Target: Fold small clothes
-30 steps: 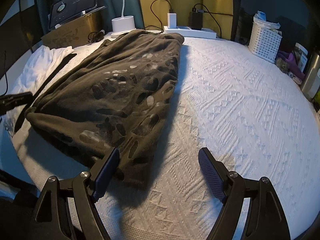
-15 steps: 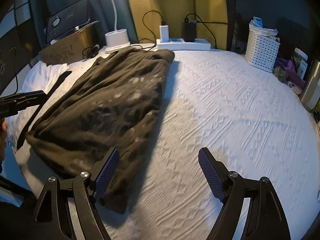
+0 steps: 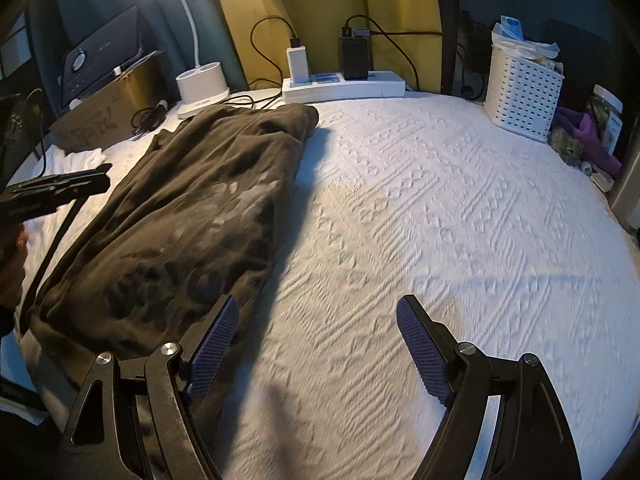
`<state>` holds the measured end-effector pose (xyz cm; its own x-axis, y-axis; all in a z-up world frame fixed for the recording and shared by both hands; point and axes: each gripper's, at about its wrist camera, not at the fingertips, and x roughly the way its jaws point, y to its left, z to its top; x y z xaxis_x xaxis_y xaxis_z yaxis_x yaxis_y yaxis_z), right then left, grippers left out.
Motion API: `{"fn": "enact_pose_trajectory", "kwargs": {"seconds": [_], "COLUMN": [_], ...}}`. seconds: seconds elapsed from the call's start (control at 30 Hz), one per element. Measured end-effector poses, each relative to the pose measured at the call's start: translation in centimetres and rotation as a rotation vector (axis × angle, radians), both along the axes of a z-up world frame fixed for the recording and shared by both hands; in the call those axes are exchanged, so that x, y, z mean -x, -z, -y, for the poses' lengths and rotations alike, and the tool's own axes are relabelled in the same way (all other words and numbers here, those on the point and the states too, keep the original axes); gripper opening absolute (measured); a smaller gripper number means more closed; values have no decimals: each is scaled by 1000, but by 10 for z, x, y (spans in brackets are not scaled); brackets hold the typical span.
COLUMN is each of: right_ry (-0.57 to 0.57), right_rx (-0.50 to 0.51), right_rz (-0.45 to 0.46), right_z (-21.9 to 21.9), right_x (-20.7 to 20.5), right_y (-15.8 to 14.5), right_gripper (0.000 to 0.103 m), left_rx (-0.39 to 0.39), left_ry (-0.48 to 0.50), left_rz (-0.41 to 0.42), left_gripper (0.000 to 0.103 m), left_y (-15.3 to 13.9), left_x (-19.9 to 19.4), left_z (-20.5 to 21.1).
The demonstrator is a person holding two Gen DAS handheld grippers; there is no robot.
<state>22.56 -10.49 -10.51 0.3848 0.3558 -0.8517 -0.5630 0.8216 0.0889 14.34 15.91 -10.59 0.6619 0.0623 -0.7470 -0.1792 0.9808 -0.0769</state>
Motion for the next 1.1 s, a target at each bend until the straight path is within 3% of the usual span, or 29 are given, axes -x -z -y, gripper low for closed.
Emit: {"fn": "enact_pose_trajectory", "kwargs": {"seconds": [0.47,0.53,0.6,0.8,0.97,1.0,1.03,1.1], "right_ry": [-9,-11,-10,-1,-2,-1,-1,1], "right_rx": [40,41,46,55,51,50,48,45], "right_rz": [3,0,-2,-14,-11,-11,-11,-12], "right_z": [-30,-34,-38,-42,-43,-43,-42,-41], "right_x": [-45,-48,-53,-63,-67,-67,-68,-69], "right_y": [12,13,15,21,21,21,21,22], "right_gripper": [82,82,82,82,82,82,82,82], "left_rx": [-42,-52,-72,-101,-125,-125,-117,-72], "left_ry": [-13,-15,-26,-60,-86,-76,-59,-3], "left_rz": [-20,-29,-29,-13,-25,-8,8,48], "left_gripper": [48,20,6,3,5,11,27,51], "left_y": [27,30,33,29,15,8,4,-5], "left_x": [-63,-69,-72,-78,-81,-79,-78,-74], "left_z": [-47,-51,-55,-68,-58,-52,-45,-32]}}
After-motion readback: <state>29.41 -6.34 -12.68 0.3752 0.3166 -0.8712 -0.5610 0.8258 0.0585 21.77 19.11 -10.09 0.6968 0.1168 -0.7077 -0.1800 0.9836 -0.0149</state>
